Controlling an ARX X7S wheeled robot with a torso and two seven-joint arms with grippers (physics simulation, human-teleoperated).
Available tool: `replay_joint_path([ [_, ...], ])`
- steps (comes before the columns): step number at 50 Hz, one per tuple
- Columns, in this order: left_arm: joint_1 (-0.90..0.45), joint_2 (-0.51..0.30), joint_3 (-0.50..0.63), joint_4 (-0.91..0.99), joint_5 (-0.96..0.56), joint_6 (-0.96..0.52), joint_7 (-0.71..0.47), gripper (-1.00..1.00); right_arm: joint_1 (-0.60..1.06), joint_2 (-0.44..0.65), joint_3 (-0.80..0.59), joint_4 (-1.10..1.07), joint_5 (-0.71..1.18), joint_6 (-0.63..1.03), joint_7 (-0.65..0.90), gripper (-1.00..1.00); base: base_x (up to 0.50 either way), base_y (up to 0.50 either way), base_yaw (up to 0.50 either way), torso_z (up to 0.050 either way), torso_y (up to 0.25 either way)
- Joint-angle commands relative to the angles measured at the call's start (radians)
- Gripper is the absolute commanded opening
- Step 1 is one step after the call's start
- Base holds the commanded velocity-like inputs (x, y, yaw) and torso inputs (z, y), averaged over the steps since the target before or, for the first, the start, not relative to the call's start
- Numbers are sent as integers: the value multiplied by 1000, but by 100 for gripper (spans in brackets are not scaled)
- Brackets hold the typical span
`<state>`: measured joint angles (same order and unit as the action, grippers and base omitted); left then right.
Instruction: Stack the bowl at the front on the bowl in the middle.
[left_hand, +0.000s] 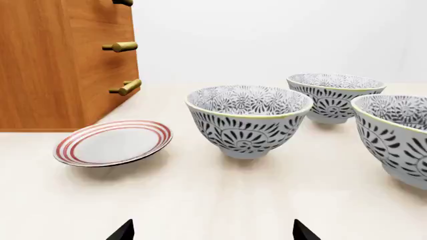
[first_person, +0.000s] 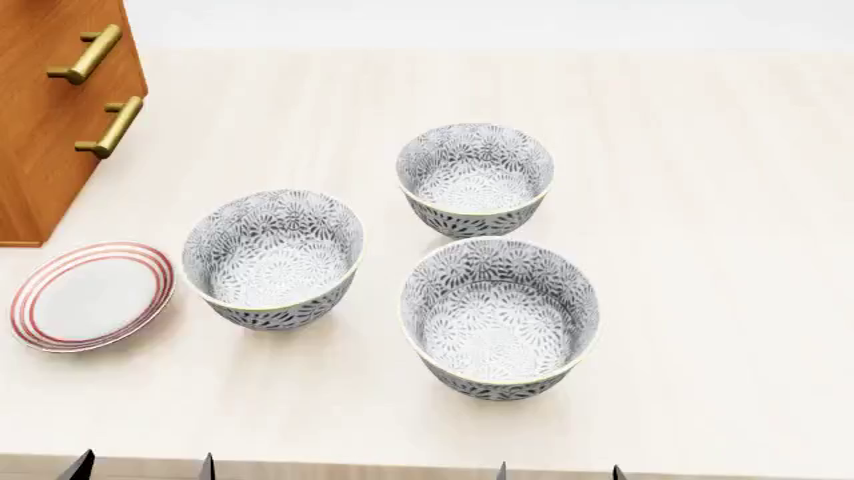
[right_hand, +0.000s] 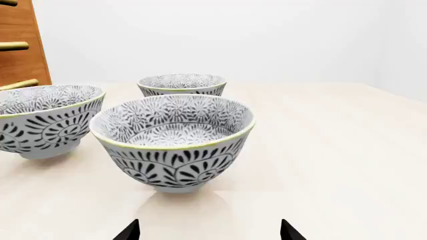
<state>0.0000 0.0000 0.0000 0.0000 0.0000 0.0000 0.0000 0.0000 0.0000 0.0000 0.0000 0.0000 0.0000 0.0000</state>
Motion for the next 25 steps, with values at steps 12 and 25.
replay_joint_path([
  [12,-3,-47,55,-4,-42,-3,-53,100,-9,47,-52,-20,48,7,59,100,0,0,0,0,0],
  [25,-191,-96,75,331,-119,-555,-63,100,146,139,-13,-395,218,575,91,100,0,0,0,0,0],
])
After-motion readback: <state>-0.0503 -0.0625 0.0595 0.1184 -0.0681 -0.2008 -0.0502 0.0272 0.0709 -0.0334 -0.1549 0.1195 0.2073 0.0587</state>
